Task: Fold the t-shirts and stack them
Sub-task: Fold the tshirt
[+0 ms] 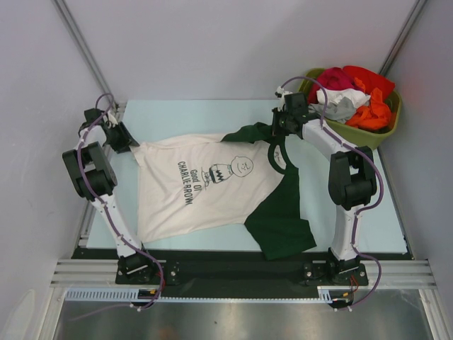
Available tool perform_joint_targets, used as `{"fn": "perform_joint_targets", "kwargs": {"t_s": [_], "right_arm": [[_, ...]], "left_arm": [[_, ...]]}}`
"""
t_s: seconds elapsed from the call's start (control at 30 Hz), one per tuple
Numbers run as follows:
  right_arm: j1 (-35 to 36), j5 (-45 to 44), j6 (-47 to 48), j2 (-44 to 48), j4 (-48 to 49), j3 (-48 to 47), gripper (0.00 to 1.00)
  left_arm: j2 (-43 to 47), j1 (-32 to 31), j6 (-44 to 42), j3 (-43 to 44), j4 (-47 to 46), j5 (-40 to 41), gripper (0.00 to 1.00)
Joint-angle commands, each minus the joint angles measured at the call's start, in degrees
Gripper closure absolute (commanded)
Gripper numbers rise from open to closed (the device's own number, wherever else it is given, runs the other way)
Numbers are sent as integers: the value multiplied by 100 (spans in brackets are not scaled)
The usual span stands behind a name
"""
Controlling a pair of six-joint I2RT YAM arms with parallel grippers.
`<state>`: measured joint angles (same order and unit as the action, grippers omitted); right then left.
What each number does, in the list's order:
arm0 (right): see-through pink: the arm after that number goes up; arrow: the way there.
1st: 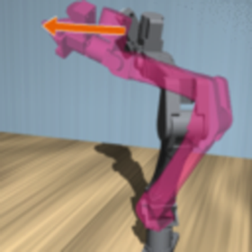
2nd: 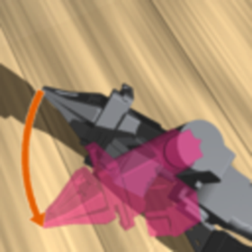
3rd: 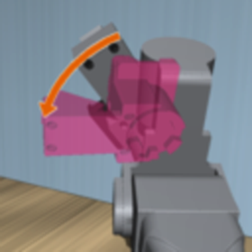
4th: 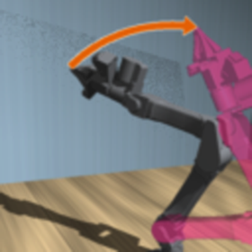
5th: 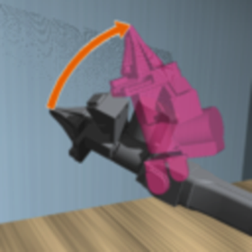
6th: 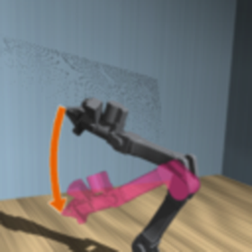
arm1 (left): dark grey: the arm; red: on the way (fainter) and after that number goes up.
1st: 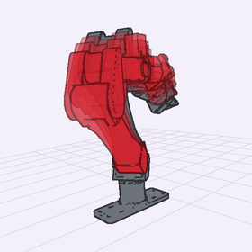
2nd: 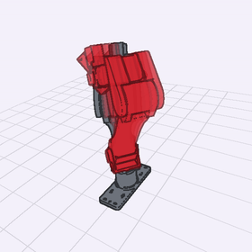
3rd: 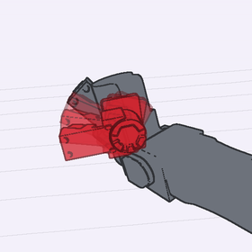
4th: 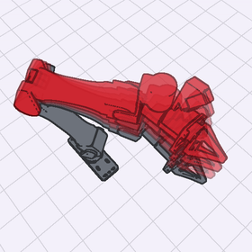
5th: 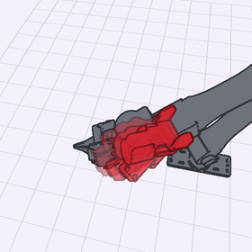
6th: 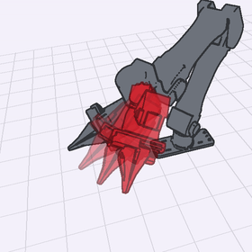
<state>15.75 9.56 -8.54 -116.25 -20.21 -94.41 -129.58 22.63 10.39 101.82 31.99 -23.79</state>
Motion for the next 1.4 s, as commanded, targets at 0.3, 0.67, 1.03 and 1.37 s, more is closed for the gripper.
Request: {"fn": "perform_joint_targets", "kwargs": {"t_s": [0.3, 0.67, 1.03, 1.37], "right_arm": [[33, 28, 62, 234, 192, 72, 100], [78, -33, 98, 225, 149, 72, 100], [122, -218, -131, 251, -97, -253, 100], [-98, -693, -868, 506, -546, -701, 100]], "left_arm": [[258, -48, -108, -311, -193, -196, 53], [407, -40, 76, -637, -193, -345, 72], [1066, -40, 1252, -435, -9, -723, 100], [2085, -198, 2028, -839, -26, -1409, 100]]}}
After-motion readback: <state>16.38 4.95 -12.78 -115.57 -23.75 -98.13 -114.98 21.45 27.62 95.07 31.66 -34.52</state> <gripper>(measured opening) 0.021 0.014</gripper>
